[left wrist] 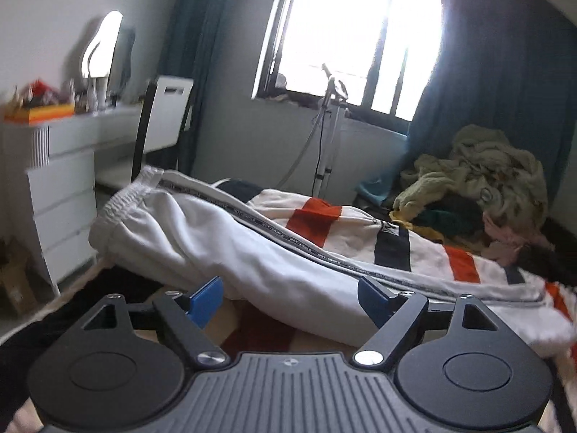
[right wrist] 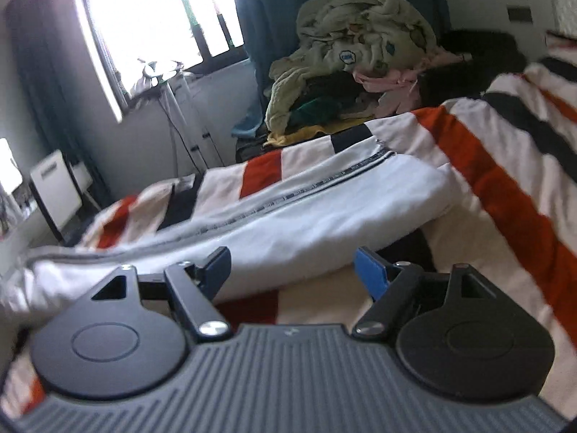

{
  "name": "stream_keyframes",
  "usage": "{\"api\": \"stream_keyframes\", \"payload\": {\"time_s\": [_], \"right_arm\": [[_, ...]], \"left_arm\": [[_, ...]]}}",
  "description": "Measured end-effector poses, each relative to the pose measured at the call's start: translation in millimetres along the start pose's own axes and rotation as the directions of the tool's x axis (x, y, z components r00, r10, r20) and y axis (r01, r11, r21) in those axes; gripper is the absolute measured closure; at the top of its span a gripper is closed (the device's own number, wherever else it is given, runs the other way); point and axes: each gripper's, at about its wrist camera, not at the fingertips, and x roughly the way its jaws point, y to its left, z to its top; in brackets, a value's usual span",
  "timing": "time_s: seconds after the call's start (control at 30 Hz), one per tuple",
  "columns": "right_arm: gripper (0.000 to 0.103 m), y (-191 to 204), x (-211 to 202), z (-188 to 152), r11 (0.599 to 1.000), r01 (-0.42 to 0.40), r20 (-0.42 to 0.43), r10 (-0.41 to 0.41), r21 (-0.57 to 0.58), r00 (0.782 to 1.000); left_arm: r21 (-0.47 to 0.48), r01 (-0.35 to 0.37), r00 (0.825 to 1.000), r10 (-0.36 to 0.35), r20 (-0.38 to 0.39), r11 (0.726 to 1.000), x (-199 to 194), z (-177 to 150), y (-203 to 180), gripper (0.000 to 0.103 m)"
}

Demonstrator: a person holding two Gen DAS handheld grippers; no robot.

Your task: Fold clothes

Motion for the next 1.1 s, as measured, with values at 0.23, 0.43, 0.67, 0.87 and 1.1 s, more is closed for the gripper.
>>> {"api": "stream_keyframes", "payload": {"time_s": [0.23, 0.43, 0.67, 0.87, 1.1], "right_arm": [[0.025, 9, -5, -2, 0.999, 0.002, 0.038, 0.0, -0.05, 0.999], [0.025, 12, 1, -7, 0.998, 0.011, 0.026, -0.009, -0.07, 1.0], [0.025, 9, 4, -7, 0.999, 0.028, 0.025, -0.027, -0.032, 0.999], [0.025, -22, 4, -5, 0.969, -0.033, -0.009, 0.036, 0.244, 0.999], [0.024, -60, 37, -17, 0.807, -0.046, -0.05, 0.094, 0.589, 0.994]], "left_arm": [[0.068, 0.0, 1.0, 0.001, 0.0, 0.998, 6, -21, -7, 0.011], [0.057, 0.002, 0.999, 0.001, -0.05, 0.998, 20, -28, -4, 0.003], [-0.043, 0.016, 0.997, -0.019, -0.079, 0.999, 27, -26, 11, 0.0], [-0.292, 0.049, 0.988, -0.089, -0.127, 0.955, 43, -30, 43, 0.0], [-0.648, -0.041, 0.977, -0.107, -0.187, 0.76, 93, -37, 107, 0.0]]}}
